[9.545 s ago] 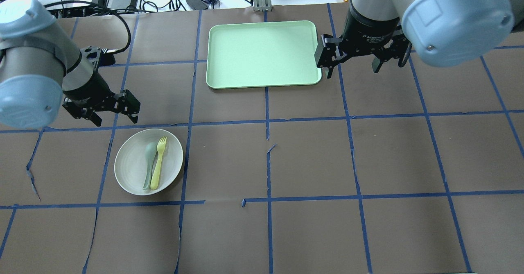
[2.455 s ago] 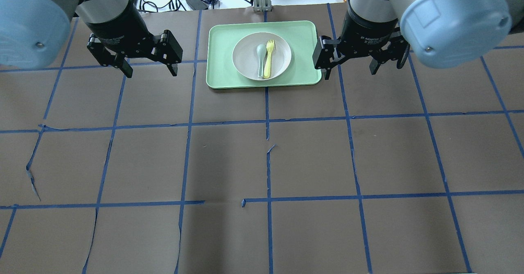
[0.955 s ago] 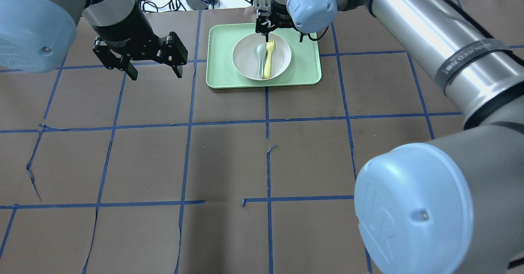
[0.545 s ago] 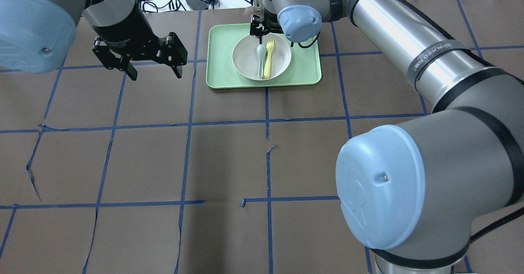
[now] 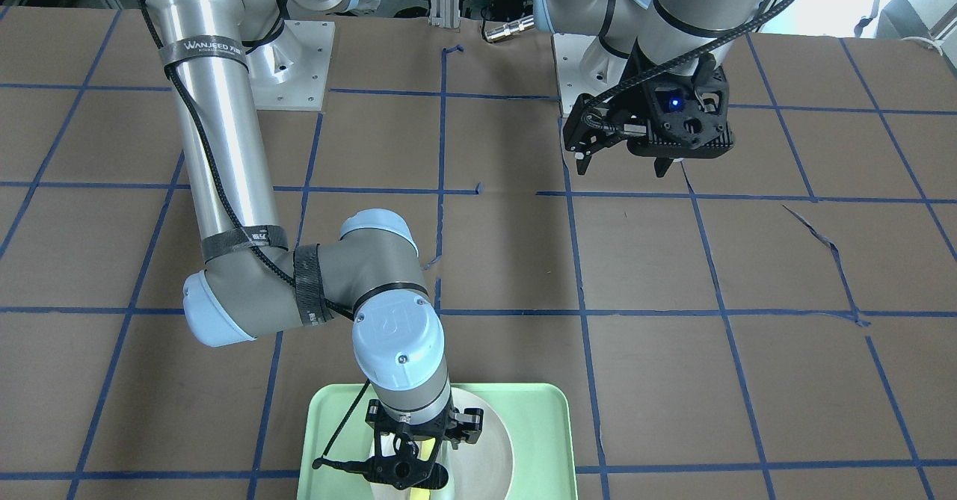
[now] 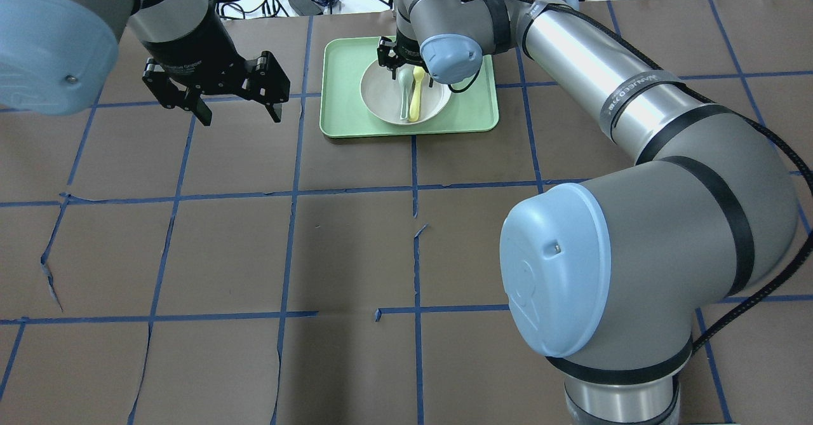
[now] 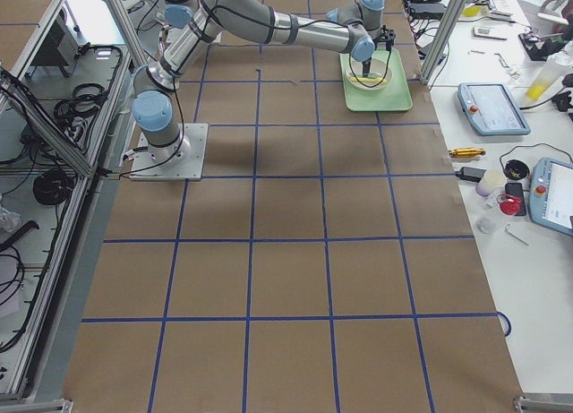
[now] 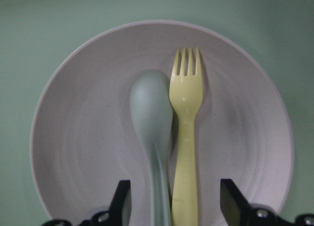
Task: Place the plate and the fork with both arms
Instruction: 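Lower the right gripper and grasp the yellow fork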
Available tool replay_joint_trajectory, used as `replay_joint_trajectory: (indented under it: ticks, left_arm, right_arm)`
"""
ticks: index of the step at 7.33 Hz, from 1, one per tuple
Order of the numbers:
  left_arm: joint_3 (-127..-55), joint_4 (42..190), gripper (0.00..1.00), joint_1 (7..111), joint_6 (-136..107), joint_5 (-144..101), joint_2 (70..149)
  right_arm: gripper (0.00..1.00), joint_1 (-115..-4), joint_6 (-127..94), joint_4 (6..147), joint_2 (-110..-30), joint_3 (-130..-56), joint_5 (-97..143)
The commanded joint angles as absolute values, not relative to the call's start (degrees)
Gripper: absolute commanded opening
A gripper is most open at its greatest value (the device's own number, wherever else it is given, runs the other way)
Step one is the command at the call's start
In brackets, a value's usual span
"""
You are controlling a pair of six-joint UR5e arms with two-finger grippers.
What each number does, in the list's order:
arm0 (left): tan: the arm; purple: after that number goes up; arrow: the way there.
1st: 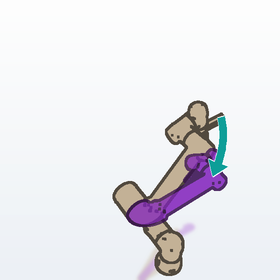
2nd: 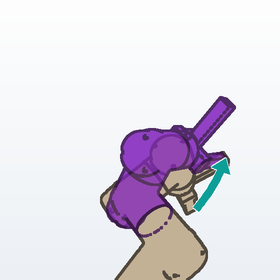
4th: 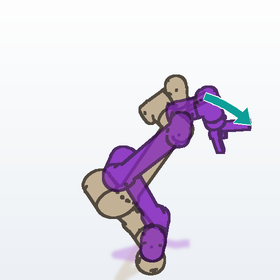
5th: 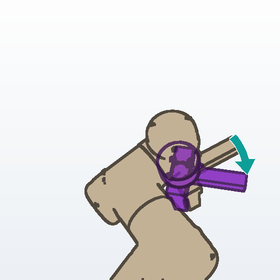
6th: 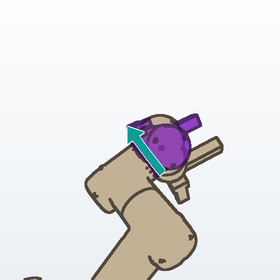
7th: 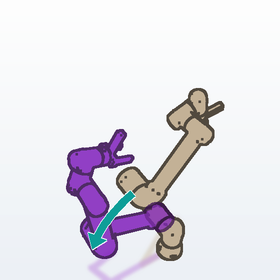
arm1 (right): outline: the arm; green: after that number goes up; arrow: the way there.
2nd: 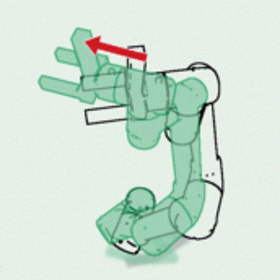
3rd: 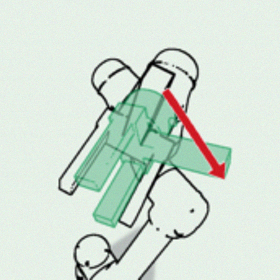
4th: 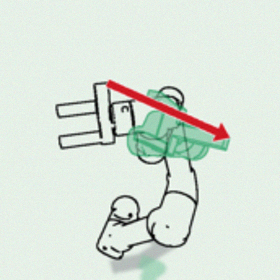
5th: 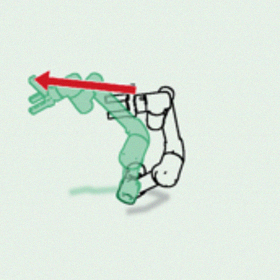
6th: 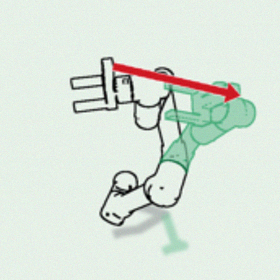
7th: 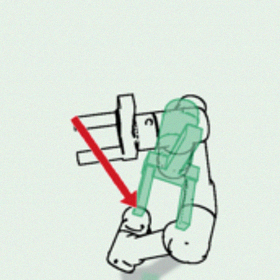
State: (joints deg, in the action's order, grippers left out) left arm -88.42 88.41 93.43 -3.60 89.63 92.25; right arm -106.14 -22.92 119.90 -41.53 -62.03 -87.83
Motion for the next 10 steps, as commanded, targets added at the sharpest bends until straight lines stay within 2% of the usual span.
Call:
replay_joint_trajectory:
  ticks: [1, 4, 8, 10]
  left_arm:
    - [-88.4, 88.4, 1.00, 93.4, -3.6, 89.5, 92.3]
    - [-88.4, 88.5, 1.00, 93.4, -3.6, 89.6, 92.2]
    - [-89.0, 88.4, 1.00, 93.4, -3.6, 89.6, 91.8]
    - [-89.0, 88.3, 1.00, 93.4, -3.6, 89.6, 91.9]
  right_arm:
    - [0.58, -106.2, -20.7, 119.9, -41.1, -62.4, -88.3]
    - [0.43, -106.2, -20.7, 120.0, -40.4, -62.3, -88.3]
    - [0.42, -106.2, -20.9, 120.4, -39.6, -62.4, -87.7]
    - [0.38, -106.2, -20.8, 120.3, -39.8, -62.3, -87.8]
